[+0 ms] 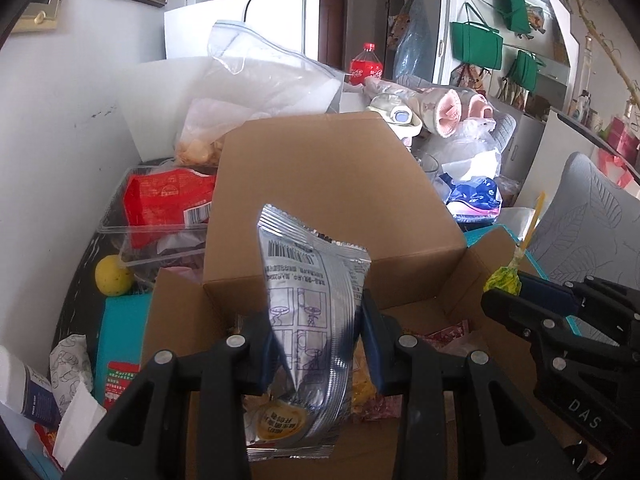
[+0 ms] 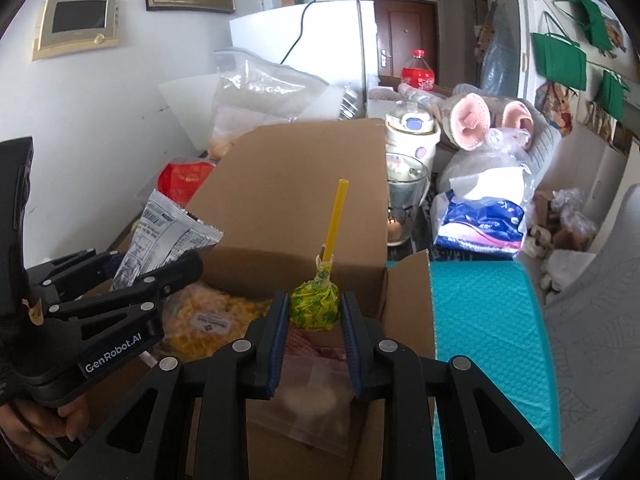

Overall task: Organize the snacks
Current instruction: 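Open both grippers to drop the silver pouch and lollipop into the box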

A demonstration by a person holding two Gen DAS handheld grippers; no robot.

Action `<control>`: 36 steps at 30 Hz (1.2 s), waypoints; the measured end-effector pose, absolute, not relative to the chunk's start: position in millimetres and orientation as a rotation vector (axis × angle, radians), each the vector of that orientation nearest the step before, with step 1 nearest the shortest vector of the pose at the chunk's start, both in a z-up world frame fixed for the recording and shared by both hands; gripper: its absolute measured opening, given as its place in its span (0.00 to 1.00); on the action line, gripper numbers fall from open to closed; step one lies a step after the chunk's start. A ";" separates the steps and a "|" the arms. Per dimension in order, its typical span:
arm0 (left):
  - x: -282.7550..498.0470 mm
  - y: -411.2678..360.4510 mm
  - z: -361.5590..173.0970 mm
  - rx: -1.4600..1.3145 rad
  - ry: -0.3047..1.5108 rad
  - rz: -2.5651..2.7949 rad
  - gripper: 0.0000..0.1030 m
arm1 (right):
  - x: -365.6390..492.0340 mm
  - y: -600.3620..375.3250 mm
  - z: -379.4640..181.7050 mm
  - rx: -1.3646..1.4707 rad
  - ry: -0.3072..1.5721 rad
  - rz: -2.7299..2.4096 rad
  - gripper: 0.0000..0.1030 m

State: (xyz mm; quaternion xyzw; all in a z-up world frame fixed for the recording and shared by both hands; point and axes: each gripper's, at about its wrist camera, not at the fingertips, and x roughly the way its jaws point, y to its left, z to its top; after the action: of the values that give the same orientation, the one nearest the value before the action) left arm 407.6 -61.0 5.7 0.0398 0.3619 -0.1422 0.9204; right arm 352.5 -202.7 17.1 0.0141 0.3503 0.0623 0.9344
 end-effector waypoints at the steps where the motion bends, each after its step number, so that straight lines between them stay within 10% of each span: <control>1: 409.3 -59.8 4.0 0.082 0.757 -0.276 0.34 | 353.0 -201.0 15.7 0.022 0.724 0.125 0.25; 14: 420.2 -59.0 -6.2 0.131 0.827 -0.167 0.37 | 355.3 -191.2 6.3 -0.018 0.774 0.112 0.26; 20: 415.0 -58.2 -0.7 0.172 0.777 -0.095 0.79 | 350.2 -193.2 12.6 -0.024 0.756 0.087 0.45; 36: 393.0 -60.6 18.4 0.166 0.741 -0.177 0.79 | 331.8 -202.9 15.1 0.038 0.765 0.109 0.45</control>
State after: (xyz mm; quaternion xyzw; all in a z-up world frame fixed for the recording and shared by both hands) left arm 393.0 -60.6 18.4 0.0810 0.3611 -0.0865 0.9250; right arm 331.8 -202.9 15.1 0.0184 0.3729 0.0531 0.9262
